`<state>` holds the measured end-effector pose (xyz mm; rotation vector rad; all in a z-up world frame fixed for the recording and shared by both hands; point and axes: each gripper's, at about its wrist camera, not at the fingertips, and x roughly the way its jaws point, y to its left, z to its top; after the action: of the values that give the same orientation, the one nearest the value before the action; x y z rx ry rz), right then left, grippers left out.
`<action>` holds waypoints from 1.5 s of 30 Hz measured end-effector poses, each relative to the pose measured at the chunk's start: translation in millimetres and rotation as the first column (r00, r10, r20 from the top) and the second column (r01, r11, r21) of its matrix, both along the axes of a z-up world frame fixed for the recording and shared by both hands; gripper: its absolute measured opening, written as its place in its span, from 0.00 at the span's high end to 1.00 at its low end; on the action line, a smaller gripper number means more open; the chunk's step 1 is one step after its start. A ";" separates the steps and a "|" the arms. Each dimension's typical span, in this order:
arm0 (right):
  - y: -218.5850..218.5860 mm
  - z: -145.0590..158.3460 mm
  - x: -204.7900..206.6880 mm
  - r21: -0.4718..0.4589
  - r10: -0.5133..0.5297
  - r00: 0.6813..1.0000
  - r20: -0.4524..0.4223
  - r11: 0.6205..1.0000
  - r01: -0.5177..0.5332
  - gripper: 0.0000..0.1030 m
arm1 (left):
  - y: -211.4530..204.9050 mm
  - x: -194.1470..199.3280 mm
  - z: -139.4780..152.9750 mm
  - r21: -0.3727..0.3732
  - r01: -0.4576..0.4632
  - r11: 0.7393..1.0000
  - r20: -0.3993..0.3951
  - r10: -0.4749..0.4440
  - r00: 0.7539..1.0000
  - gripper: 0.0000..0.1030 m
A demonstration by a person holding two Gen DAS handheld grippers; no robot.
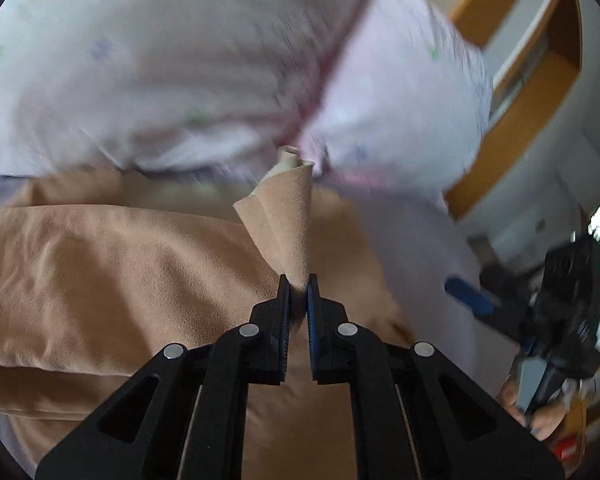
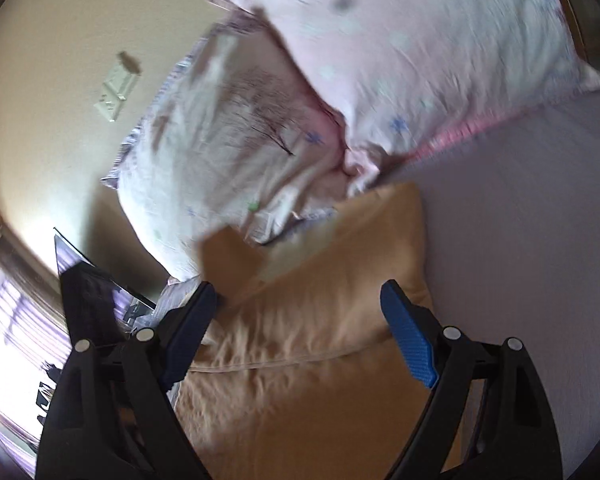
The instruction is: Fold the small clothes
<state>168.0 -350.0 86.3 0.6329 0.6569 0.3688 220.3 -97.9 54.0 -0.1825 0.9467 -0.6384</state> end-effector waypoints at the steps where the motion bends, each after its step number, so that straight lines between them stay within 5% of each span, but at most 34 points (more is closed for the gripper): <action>1: -3.3 -6.2 4.5 0.016 0.000 1.000 -0.031 1.000 0.001 0.19 | -15.7 -5.0 -12.4 0.019 0.051 0.999 -0.044 -0.050 0.998 0.93; 4: -8.1 -18.1 13.1 0.043 0.022 0.996 -0.081 0.999 -0.019 0.24 | -21.9 -30.7 -21.3 -0.015 0.147 0.989 -0.073 -0.148 0.986 0.93; 6: -2.3 -20.1 19.2 0.020 0.046 0.994 -0.096 0.999 -0.045 0.36 | 4.5 -46.8 -6.8 -0.055 0.135 0.989 -0.028 -0.136 0.990 0.86; 10: 23.6 -30.7 38.5 -0.049 0.104 0.982 -0.159 0.992 -0.113 0.58 | 74.0 -50.9 29.1 -0.003 -0.035 0.999 0.156 0.035 0.987 0.41; 12: 32.0 -37.9 45.2 -0.105 0.090 0.979 -0.184 0.988 -0.111 0.61 | 102.3 -46.1 31.9 0.046 -0.139 0.989 0.195 0.128 0.972 0.40; 16: 45.1 -54.6 56.5 -0.197 0.057 0.971 -0.231 0.975 -0.104 0.65 | 143.8 -13.4 13.9 0.077 -0.267 0.961 0.111 0.257 0.960 0.40; 19: 50.0 -58.3 59.2 -0.261 0.037 0.972 -0.233 0.960 -0.099 0.79 | 160.0 0.0 -8.8 0.113 -0.304 0.946 0.061 0.299 0.952 0.40; 20: 53.6 -58.3 58.8 -0.298 0.041 0.972 -0.231 0.948 -0.111 0.97 | 164.1 -0.8 -14.1 0.116 -0.306 0.945 0.047 0.302 0.952 0.40; 21: 55.9 -58.4 59.5 -0.308 0.059 0.971 -0.231 0.942 -0.130 0.99 | 165.8 1.1 -21.0 0.119 -0.303 0.946 0.026 0.302 0.953 0.40; 29: 32.0 -0.6 68.1 -0.366 -0.076 0.997 0.000 0.928 0.071 1.00 | 161.5 -8.8 -24.1 0.111 -0.257 0.960 0.031 0.255 0.967 0.40; 33: 27.7 -31.4 105.9 -0.479 -0.147 0.979 -0.144 0.876 0.061 1.00 | 146.4 -6.7 -29.8 0.157 -0.251 0.955 0.031 0.250 0.968 0.40; 35: 14.4 -38.4 101.6 -0.335 -0.106 0.974 -0.201 0.942 0.034 0.92 | 142.5 -10.8 -28.1 0.168 -0.248 0.954 0.045 0.243 0.969 0.39; 38: -0.6 -27.8 76.0 -0.206 -0.069 0.985 -0.158 0.978 0.036 0.65 | 146.6 -15.4 -26.9 0.146 -0.247 0.958 0.038 0.244 0.969 0.37; 45: -7.8 -37.2 36.0 -0.005 0.027 0.966 -0.256 1.000 -0.029 0.64 | 146.7 -16.4 -27.0 0.143 -0.252 0.957 0.037 0.249 0.968 0.36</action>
<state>204.0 -357.8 49.0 0.6694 0.9148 0.3126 203.9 48.7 27.0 -0.1617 0.9305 -0.3341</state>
